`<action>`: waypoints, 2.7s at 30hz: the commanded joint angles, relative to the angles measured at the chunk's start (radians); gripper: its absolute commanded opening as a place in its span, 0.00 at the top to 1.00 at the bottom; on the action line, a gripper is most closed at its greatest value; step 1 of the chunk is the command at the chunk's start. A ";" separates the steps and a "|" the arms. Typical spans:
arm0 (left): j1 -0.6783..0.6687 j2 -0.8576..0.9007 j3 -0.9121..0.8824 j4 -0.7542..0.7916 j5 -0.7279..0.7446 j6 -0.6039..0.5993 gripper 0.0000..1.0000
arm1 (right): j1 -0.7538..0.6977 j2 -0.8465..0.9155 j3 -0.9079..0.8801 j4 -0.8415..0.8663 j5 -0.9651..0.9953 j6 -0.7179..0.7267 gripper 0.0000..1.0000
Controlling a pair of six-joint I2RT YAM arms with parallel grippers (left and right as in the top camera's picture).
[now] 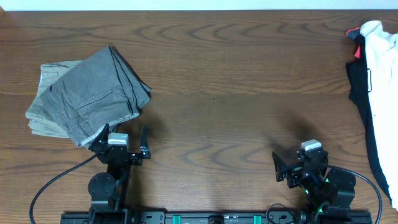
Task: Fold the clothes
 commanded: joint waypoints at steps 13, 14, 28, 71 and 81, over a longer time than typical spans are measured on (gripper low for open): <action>0.005 -0.008 -0.011 -0.040 0.015 0.010 0.02 | 0.009 -0.006 -0.003 0.000 -0.010 -0.007 0.01; 0.005 -0.008 -0.011 -0.040 0.015 0.010 0.02 | 0.009 -0.006 -0.002 0.000 -0.010 -0.007 0.01; 0.005 -0.008 -0.011 -0.040 0.015 0.010 0.02 | 0.009 -0.006 -0.002 0.000 -0.010 -0.007 0.01; 0.005 0.000 0.006 -0.041 0.150 -0.510 0.02 | 0.010 -0.006 0.001 0.351 -0.343 0.254 0.01; 0.005 0.262 0.412 -0.272 0.198 -0.345 0.02 | 0.009 0.277 0.245 0.319 -0.055 0.326 0.02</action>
